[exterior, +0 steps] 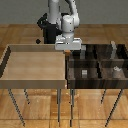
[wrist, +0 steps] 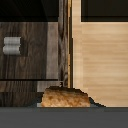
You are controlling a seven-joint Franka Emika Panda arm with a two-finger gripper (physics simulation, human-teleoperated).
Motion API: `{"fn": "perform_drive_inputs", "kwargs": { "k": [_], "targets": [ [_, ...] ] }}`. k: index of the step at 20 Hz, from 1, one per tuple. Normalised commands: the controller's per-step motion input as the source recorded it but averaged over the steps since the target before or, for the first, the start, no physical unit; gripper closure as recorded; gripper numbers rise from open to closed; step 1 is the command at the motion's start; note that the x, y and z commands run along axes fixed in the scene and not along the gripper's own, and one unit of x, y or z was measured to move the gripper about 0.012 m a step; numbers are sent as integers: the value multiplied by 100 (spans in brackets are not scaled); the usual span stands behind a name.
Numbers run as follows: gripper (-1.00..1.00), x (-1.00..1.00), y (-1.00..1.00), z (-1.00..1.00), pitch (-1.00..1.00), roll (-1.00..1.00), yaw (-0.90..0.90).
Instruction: Place the loaf of bread into the appropriate compartment.
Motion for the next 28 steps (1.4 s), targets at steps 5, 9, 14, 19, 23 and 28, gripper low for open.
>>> {"fn": "perform_drive_inputs", "kwargs": {
  "k": [5,9,14,19,23,28],
  "targets": [
    [100,0,100,0,0,0,0],
    [100,6,100,0,0,0,0],
    [100,60,0,0,0,0,0],
    [100,80,0,0,0,0,0],
    [-100,0,0,0,0,0,0],
    [-100,0,0,0,0,0,0]
  ]
}}
